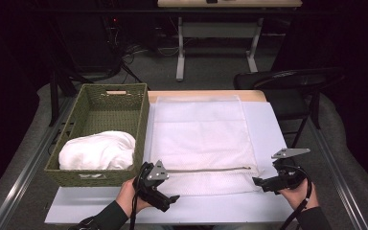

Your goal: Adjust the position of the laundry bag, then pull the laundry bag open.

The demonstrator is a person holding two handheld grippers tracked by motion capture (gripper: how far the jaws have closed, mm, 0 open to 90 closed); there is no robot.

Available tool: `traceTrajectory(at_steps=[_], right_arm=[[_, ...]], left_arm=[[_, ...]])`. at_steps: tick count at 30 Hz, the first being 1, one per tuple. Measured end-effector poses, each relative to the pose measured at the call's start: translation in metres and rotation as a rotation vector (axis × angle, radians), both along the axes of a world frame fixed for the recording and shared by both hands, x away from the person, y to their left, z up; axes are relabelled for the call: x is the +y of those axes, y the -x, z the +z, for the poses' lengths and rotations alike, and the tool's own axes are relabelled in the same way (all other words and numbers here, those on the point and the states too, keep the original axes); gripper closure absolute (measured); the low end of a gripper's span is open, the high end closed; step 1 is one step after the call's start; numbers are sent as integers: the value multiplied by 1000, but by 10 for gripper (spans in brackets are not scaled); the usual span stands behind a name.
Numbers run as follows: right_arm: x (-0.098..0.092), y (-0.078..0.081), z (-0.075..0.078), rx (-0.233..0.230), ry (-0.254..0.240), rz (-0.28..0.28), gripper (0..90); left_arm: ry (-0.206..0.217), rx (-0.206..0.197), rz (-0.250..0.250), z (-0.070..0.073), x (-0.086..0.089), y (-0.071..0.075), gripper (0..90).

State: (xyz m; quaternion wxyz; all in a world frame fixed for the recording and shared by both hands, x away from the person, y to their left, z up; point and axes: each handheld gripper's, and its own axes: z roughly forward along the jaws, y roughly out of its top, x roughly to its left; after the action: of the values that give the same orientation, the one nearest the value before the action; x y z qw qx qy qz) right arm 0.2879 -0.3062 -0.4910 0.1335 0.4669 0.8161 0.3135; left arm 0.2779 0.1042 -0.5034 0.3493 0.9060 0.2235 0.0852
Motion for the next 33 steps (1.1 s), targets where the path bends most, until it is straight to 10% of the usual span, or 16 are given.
traceTrajectory(at_steps=[9,20,33], right_arm=[[-1,-18,-6,38,7,-40,60],[3,-46,-19,110,26,-94,409],[15,-61,-32,189,81,-146,615]], left_arm=[[-4,6,-1,-4,-1,0,0],[-5,9,4,-5,-2,2,0],[-11,16,-9,-6,-3,1,0]])
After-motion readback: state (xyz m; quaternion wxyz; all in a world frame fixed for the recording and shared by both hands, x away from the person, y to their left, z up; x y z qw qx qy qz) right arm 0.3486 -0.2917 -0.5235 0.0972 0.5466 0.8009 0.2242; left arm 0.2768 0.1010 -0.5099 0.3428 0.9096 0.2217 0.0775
